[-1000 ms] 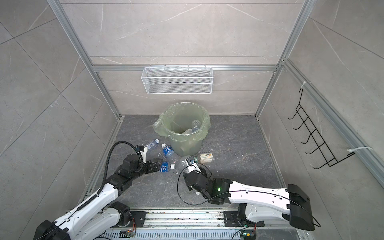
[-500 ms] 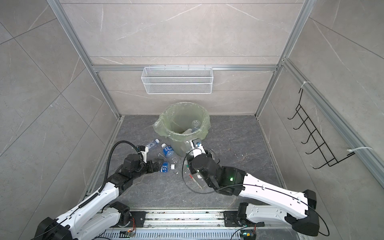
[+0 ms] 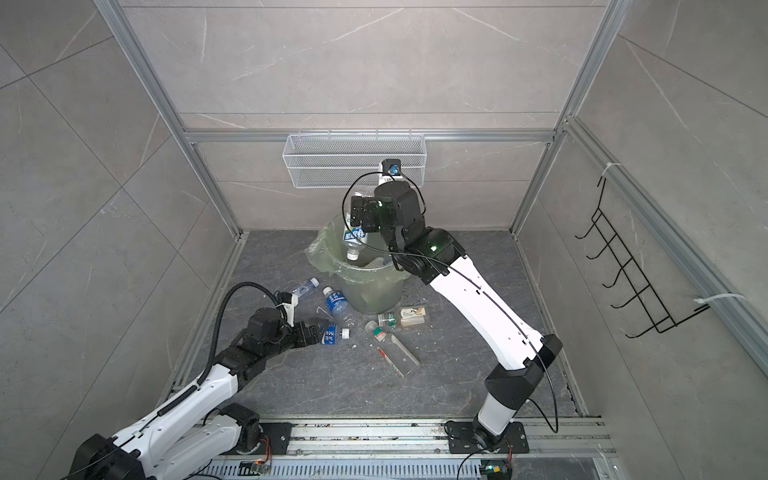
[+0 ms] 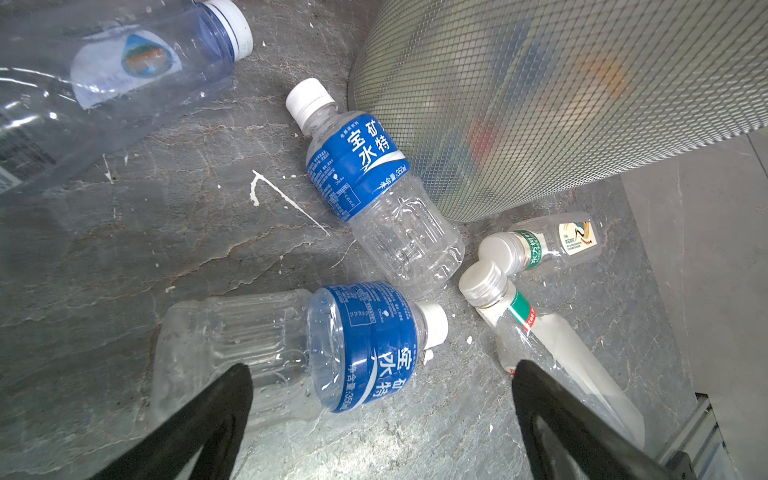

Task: Throw the plastic bottles in the bin
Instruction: 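Raise the held bottle over the bin and open the right gripper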

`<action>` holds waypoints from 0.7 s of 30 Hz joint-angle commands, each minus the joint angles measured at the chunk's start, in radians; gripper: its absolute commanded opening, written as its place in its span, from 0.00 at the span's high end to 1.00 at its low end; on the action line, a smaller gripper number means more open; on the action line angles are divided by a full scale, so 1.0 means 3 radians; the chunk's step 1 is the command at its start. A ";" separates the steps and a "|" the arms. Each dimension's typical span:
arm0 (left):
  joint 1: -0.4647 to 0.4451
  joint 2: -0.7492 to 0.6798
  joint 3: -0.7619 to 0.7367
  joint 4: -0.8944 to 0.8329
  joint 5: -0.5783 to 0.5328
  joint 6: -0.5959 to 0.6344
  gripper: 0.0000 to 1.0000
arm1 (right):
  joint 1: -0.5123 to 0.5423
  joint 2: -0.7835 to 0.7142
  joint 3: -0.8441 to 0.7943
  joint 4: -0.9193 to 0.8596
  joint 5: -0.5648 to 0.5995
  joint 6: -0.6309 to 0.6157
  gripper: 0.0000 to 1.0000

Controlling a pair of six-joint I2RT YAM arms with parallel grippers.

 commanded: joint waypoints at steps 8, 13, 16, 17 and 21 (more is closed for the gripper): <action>0.0026 -0.0203 0.0131 -0.0170 0.0049 0.0061 0.00 | -0.0007 -0.0525 -0.0390 0.0014 -0.0255 -0.0052 0.01; 0.0026 -0.0163 0.0187 -0.0260 -0.0015 0.0120 0.00 | -0.0009 -0.0776 -0.0779 0.0085 -0.0269 -0.0042 0.01; 0.0025 -0.0120 0.0222 -0.0274 -0.0043 0.0150 0.00 | -0.0007 -0.0935 -0.1064 0.0112 -0.0273 -0.0023 0.01; 0.0025 -0.0102 0.0237 -0.0276 -0.0053 0.0161 0.00 | -0.0008 -0.0989 -0.1160 0.0112 -0.0269 -0.0017 0.01; 0.0026 0.0005 0.0306 -0.0260 -0.0093 0.0219 0.00 | -0.0008 -0.1203 -0.1567 0.0102 -0.0333 0.0023 0.01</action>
